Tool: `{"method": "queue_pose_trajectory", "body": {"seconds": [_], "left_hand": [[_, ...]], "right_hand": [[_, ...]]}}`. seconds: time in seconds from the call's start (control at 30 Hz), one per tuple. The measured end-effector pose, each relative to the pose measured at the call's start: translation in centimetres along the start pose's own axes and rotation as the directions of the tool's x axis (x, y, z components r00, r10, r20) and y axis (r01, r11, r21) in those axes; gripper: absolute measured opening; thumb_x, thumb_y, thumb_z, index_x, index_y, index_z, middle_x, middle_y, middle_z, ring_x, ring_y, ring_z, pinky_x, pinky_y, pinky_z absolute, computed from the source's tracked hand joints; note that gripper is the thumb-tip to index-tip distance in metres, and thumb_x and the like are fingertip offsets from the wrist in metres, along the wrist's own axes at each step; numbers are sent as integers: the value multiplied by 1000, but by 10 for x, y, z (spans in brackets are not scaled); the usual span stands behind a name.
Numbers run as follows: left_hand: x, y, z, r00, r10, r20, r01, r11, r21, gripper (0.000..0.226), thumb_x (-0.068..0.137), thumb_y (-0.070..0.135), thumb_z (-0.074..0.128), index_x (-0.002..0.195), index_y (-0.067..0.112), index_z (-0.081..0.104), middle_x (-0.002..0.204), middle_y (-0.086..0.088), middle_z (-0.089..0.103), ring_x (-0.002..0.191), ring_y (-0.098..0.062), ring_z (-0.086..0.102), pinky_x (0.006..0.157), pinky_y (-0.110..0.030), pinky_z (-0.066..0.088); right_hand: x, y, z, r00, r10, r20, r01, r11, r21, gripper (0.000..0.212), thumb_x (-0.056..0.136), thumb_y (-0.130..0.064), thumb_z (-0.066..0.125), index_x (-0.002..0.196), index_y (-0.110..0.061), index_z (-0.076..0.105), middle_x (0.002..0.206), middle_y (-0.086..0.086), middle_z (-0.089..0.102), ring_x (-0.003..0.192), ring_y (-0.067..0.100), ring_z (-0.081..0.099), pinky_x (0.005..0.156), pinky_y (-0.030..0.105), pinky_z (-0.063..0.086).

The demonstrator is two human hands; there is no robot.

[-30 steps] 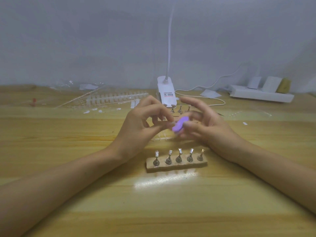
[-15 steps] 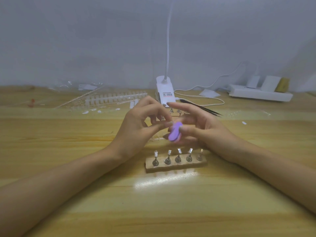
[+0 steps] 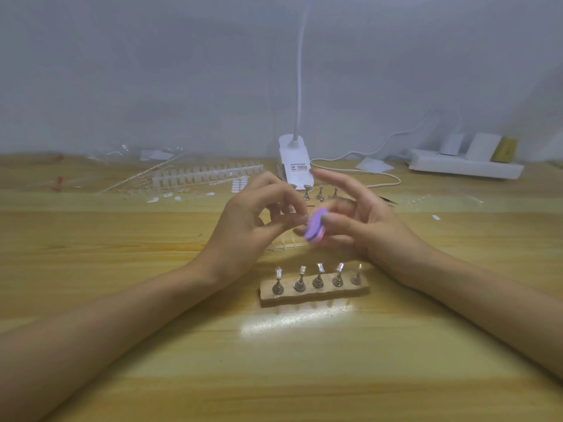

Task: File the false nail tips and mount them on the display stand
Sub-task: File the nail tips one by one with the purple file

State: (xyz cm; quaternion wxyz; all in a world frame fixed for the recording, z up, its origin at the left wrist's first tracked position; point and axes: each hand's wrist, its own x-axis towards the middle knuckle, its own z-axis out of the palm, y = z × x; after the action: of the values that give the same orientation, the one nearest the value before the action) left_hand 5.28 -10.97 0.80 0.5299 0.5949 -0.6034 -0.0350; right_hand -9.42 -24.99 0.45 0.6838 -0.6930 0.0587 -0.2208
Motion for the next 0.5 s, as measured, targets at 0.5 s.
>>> {"method": "queue_pose_trajectory", "body": {"seconds": [0.5], "left_hand": [[1, 1, 0, 1000, 16, 14, -16, 1000, 12, 14, 83, 11, 74, 82, 23, 67, 87, 4, 52, 73, -6, 53, 61, -5, 37]], "right_hand": [[1, 0, 0, 999, 11, -52, -10, 1000, 19, 65, 87, -13, 65, 146, -24, 43, 95, 12, 71, 92, 24, 73, 80, 32, 59]]}}
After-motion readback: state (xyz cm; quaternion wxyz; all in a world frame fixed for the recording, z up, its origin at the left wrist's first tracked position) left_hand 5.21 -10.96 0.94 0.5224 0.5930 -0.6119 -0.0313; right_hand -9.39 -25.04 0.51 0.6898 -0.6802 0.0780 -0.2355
